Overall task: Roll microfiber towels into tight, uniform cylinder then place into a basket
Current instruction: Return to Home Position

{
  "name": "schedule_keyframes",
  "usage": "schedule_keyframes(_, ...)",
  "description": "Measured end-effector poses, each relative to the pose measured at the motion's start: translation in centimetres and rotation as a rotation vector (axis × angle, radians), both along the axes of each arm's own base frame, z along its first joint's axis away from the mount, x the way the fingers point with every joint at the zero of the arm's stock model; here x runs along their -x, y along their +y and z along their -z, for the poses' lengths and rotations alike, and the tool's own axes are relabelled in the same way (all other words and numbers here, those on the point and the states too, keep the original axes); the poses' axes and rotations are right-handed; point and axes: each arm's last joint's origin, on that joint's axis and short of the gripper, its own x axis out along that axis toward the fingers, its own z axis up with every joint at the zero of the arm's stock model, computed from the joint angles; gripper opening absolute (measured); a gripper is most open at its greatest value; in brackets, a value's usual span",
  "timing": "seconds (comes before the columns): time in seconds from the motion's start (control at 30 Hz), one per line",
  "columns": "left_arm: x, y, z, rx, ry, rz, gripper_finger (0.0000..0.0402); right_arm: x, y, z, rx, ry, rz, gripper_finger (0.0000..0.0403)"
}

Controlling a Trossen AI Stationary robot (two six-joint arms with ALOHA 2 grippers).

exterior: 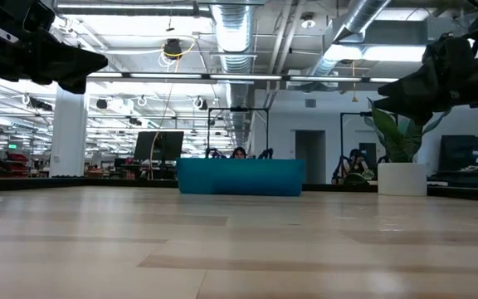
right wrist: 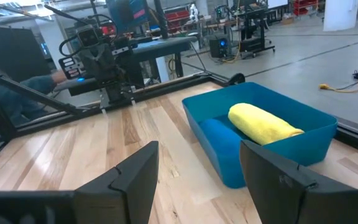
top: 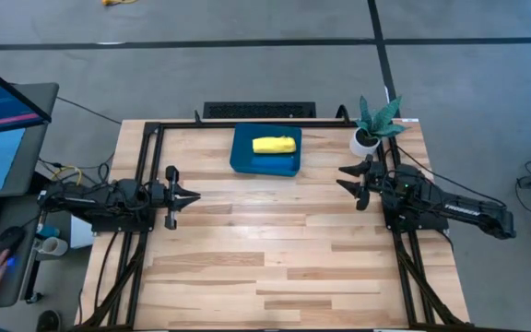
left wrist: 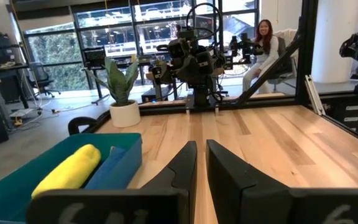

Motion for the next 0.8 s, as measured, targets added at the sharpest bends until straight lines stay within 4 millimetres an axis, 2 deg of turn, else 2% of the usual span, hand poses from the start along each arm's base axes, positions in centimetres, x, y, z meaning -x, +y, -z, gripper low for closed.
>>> schedule_keyframes(0.8, 0.0, 0.0, 0.0, 0.006, 0.0, 0.0, 0.0025, 0.0, 0.0, 0.0, 0.0, 0.0, 0.0, 0.0244)
